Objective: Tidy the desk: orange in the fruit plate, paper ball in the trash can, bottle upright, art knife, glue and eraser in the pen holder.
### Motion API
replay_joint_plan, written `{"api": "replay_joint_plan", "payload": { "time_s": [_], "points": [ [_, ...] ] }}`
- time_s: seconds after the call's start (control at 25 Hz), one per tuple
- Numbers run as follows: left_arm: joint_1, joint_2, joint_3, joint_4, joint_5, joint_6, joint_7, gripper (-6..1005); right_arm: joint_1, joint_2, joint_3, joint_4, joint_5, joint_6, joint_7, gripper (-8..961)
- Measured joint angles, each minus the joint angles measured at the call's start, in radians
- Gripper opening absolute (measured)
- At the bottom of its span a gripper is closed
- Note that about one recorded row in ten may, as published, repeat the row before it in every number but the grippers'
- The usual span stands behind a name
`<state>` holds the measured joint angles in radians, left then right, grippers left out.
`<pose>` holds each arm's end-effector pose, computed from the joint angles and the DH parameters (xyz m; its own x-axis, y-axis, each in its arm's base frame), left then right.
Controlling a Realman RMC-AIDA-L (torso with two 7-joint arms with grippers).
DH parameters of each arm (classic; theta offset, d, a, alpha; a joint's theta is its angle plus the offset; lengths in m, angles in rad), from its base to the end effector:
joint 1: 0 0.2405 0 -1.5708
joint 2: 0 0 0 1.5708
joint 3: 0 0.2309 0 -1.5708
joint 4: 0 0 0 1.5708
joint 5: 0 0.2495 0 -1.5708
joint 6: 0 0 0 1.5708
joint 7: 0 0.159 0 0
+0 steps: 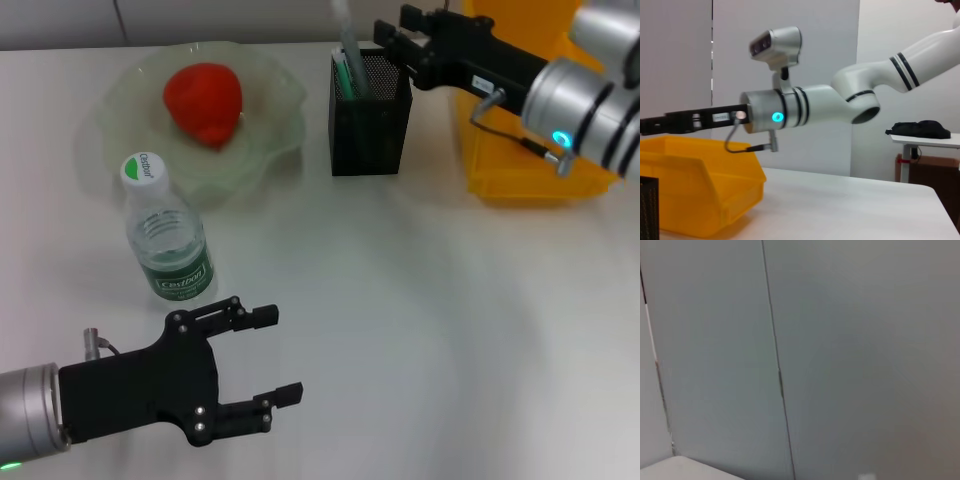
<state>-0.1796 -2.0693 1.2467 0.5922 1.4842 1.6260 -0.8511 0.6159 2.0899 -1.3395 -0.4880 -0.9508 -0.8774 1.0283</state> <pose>-0.2831 0.2430 -0.0526 0.7858 0.0670 0.6149 0.2089 -0.9645 -0.1618 0.2007 0.4411 -0.0502 0.7044 -0.1513 -0.6935 -0.5836 -0.6795 -0.4446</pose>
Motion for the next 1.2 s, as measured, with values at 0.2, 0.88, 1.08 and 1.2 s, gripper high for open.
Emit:
{"api": "replay_joint_plan", "payload": {
  "time_s": [0.2,0.88,1.08,1.2],
  "points": [
    [-0.001,0.000,-0.014,-0.003,-0.001,0.018,0.019,770,-0.165,-0.004,-0.008,-0.128,-0.001,-0.182,0.029,510],
    [-0.008,0.018,-0.024,0.003,0.018,0.073,0.016,770,-0.342,-0.096,0.221,-0.064,-0.664,-0.897,-0.029,840],
    [-0.008,0.017,-0.025,-0.001,0.018,0.070,0.019,770,-0.344,-0.066,0.226,-0.064,-0.684,-0.859,-0.064,842],
    [-0.007,0.017,-0.026,-0.004,0.019,0.067,0.020,770,-0.344,-0.059,0.251,-0.062,-0.684,-0.858,-0.073,842]
  ]
}}
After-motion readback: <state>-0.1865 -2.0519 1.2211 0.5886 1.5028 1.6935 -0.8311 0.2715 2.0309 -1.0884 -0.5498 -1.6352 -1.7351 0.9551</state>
